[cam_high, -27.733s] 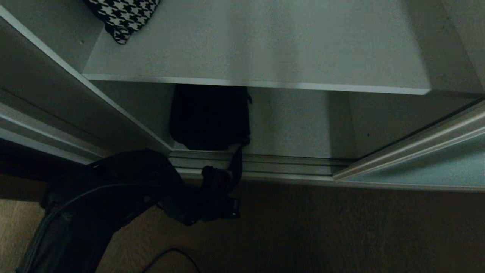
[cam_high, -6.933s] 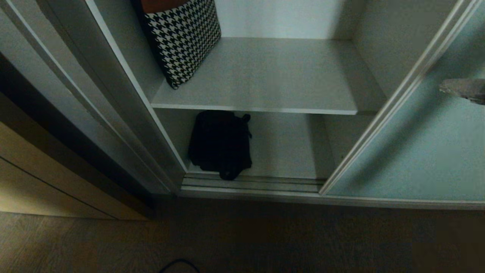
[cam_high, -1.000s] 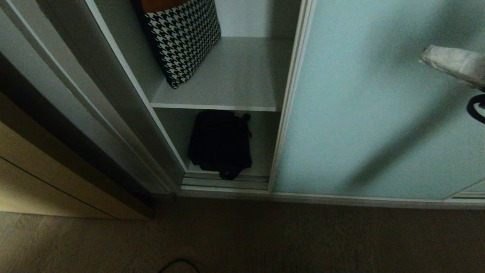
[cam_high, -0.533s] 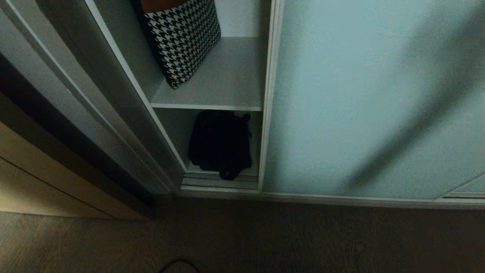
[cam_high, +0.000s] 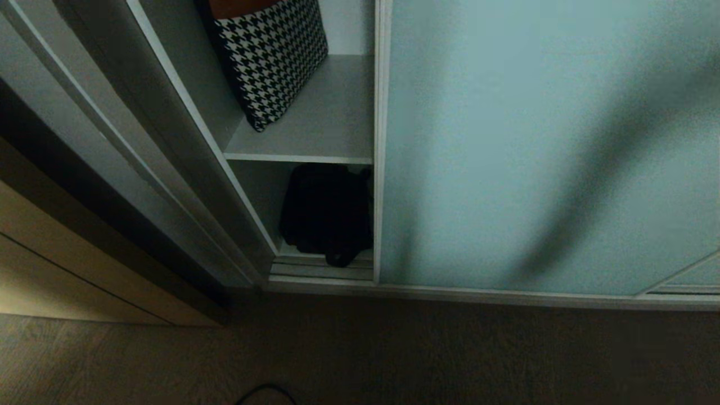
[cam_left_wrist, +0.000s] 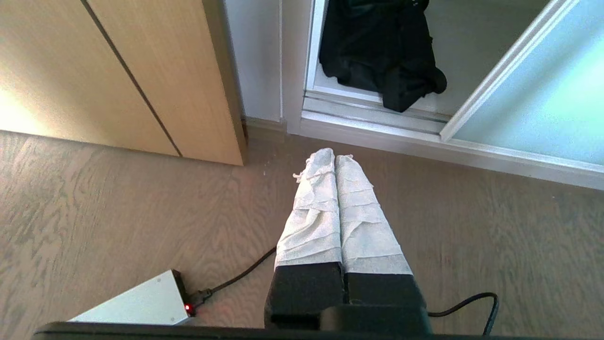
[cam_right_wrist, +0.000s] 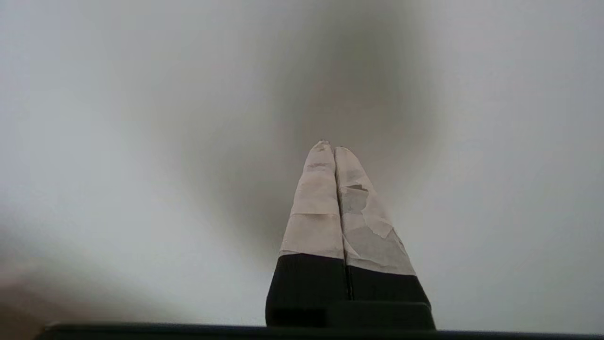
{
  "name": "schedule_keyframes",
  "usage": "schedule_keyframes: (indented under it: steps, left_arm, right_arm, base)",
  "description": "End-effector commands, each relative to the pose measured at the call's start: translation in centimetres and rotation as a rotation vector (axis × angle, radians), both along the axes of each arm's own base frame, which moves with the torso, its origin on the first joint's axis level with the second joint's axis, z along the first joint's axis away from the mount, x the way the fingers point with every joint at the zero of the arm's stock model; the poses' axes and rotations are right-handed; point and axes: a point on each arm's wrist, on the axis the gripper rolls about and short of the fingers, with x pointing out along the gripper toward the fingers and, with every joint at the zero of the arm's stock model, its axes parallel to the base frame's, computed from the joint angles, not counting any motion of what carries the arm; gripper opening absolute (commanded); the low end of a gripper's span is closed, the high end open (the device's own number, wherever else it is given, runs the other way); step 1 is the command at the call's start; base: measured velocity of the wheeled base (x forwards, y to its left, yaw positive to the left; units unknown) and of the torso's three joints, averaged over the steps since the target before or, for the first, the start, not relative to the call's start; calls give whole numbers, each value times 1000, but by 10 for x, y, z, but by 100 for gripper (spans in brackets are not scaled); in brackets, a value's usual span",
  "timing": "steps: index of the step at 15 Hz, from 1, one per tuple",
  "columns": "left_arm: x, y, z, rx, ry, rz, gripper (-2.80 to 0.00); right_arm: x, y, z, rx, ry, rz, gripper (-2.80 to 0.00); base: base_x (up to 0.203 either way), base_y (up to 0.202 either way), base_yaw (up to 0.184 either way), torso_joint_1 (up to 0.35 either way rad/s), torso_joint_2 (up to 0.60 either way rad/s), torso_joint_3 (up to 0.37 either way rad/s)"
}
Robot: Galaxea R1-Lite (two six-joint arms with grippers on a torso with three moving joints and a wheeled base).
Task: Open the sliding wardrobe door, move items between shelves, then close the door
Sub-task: Close the door
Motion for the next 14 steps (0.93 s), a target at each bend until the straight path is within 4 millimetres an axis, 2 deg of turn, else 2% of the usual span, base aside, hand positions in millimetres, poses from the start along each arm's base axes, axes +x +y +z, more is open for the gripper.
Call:
schedule_keyframes:
  steps: [1, 6, 9, 12, 14]
  left_arm:
    - [0, 0, 0, -1, 3, 1, -280]
    - [0, 0, 0, -1, 3, 1, -280]
    - [0, 0, 0, -1, 3, 1, -280]
    - [0, 0, 0, -1, 3, 1, -280]
    - [0, 0, 0, -1, 2, 1, -280]
  right_arm:
    - [11, -23, 3, 32, 14, -87, -280]
    - [13, -70, -8, 68, 29, -301, -280]
    - [18, -121, -10, 89, 40, -439, -280]
    - [3, -179, -8, 84, 21, -610, -280]
    - [-6, -207, -6, 71, -9, -673, -280]
  base:
    - [0, 0, 0, 0, 0, 0]
    - [0, 0, 0, 0, 0, 0]
    - [0, 0, 0, 0, 0, 0]
    - [0, 0, 0, 0, 0, 0]
    - [0, 0, 0, 0, 0, 0]
